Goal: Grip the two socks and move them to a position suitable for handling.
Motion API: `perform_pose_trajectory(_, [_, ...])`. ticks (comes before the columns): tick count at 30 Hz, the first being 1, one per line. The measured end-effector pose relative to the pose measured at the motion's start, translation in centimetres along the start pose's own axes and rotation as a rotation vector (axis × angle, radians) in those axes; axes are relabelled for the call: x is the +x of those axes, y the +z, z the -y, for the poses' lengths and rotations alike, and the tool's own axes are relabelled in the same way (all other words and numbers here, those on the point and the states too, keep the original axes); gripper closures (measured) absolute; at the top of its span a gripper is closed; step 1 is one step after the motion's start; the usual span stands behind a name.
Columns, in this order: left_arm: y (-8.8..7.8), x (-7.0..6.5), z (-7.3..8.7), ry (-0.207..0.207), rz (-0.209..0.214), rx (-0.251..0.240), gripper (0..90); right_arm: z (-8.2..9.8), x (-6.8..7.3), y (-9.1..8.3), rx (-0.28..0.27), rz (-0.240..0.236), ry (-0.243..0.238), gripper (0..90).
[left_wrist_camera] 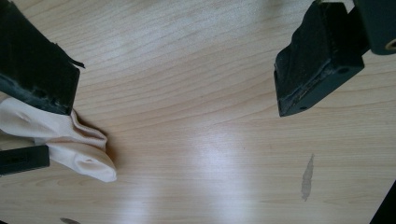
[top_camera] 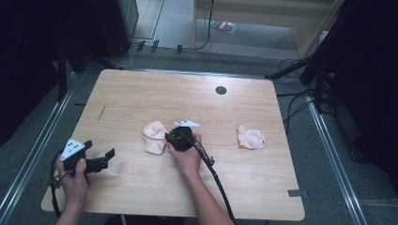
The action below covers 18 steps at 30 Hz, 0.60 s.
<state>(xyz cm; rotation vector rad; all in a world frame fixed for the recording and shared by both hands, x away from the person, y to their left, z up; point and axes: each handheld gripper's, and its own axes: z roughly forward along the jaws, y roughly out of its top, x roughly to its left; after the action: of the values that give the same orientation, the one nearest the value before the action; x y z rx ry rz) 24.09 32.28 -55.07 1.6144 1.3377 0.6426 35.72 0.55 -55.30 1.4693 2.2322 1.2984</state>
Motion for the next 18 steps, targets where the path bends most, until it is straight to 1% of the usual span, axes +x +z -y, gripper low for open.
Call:
perform_pose_trajectory(1, [0.0, 0.0, 0.0, 0.000, 0.001, 0.000, 0.4, 0.0, 0.0, 0.0, 0.004, 0.001, 0.001, 86.8])
perform_pose_trajectory(2, [0.0, 0.0, 0.0, 0.001, 0.003, 0.001, 0.4, 0.0, -0.2, 0.0, 0.009, -0.014, 0.004, 88.6])
perform_pose_trajectory(4, [0.0, 0.0, 0.0, 0.001, 0.009, 0.004, 0.8, -0.1, -0.4, -0.1, 0.018, -0.026, 0.003, 89.5])
perform_pose_trajectory(7, [0.0, 0.1, 0.0, -0.002, 0.015, 0.005, 0.8, -0.1, -0.9, -1.0, -0.005, -0.042, 0.003, 89.8])
perform_pose_trajectory(10, [0.1, 0.1, 0.0, -0.002, 0.017, 0.006, 0.8, -0.3, -1.4, -2.7, -0.038, -0.042, 0.008, 89.8])
perform_pose_trajectory(12, [0.1, 0.1, 0.0, 0.000, 0.016, 0.005, 0.8, -0.5, -1.8, -4.1, -0.062, -0.041, -0.007, 89.8])
perform_pose_trajectory(13, [0.1, 0.1, 0.0, 0.000, 0.015, 0.005, 0.8, -0.6, -2.0, -4.8, -0.077, -0.041, -0.025, 89.8])
perform_pose_trajectory(14, [0.1, 0.1, 0.0, 0.000, 0.015, 0.005, 0.8, -0.7, -2.3, -5.9, -0.087, -0.035, -0.035, 89.8])
perform_pose_trajectory(16, [0.1, 0.0, 0.0, 0.000, 0.016, 0.005, 0.8, -0.7, -2.8, -7.3, -0.104, -0.021, -0.057, 89.9])
perform_pose_trajectory(18, [0.1, 0.0, 0.0, 0.001, 0.017, 0.007, 0.8, -0.7, -3.4, -8.9, -0.116, -0.012, -0.071, 89.8])
